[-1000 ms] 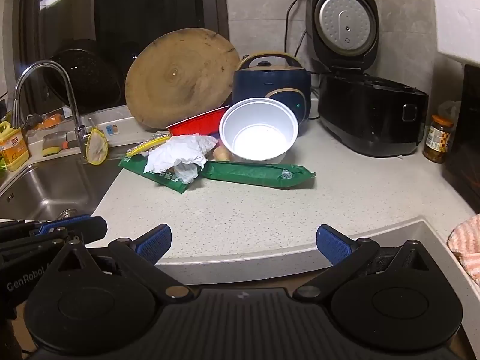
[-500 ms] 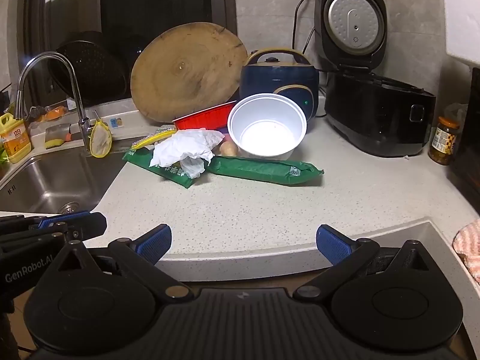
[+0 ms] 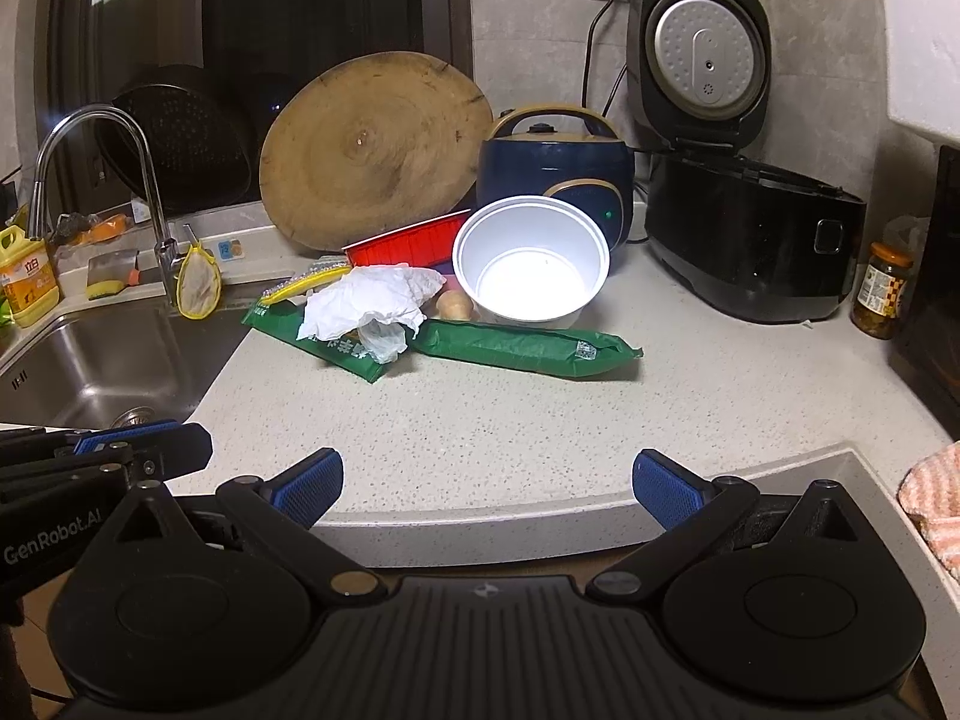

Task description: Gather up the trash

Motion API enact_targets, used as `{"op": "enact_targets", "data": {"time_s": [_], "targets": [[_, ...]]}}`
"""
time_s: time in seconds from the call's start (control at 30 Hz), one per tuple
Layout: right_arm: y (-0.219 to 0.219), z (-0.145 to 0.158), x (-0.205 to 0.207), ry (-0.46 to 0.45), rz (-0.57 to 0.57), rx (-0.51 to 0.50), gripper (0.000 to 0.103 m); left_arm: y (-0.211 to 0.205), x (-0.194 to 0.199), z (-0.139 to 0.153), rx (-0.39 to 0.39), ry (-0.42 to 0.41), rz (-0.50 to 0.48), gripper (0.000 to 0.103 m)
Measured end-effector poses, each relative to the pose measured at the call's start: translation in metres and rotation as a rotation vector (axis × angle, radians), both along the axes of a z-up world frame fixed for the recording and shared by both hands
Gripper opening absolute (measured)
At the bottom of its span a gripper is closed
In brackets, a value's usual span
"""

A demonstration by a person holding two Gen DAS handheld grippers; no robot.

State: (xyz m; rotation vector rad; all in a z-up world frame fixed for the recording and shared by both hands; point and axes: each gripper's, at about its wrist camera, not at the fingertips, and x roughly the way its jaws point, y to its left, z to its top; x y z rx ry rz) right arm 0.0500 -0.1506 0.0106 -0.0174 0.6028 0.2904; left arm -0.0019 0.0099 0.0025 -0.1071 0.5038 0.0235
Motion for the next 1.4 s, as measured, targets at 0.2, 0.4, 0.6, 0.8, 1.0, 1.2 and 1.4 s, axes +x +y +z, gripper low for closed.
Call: {"op": "enact_targets", "data": {"time_s": [0.2, 0.4, 0.6, 0.8, 1.0, 1.2, 1.4], "targets": [[0.0009, 0.0005, -0.001, -0.001, 0.001, 0.0, 0.103, 0.0002, -0.002, -0.0005, -0.002, -0.004, -0.001, 0.015], [0.0008, 0.0007, -0.0012, -0.002, 0.002, 0.0, 0.103, 0.0, -0.0038, -0.0001, -0.003, -0.008, -0.004, 0.015], [0.0029, 0.0021, -0.0041, -0.01, 0.004, -0.006, 0.103, 0.0015, -0.0051, 0.0009, -0.007, -0.01, -0.007, 0.015], [0.0031, 0.0029, -0.0043, -0.011, -0.001, -0.008, 0.103, 0.0013, -0.0052, 0.0012, -0.007, -0.011, -0.007, 0.015], [0.0035, 0.0035, -0.003, -0.01, -0.003, -0.01, 0.103, 0.0008, -0.0054, 0.001, -0.007, -0.01, -0.006, 0.015], [0.0059, 0.004, -0.003, -0.017, -0.006, -0.01, 0.103, 0.0039, -0.0053, 0.001, -0.008, -0.004, -0.014, 0.015], [0.0086, 0.0031, -0.0025, -0.016, -0.007, -0.011, 0.103, 0.0071, -0.0041, 0.0005, -0.01, 0.002, -0.014, 0.015]]}}
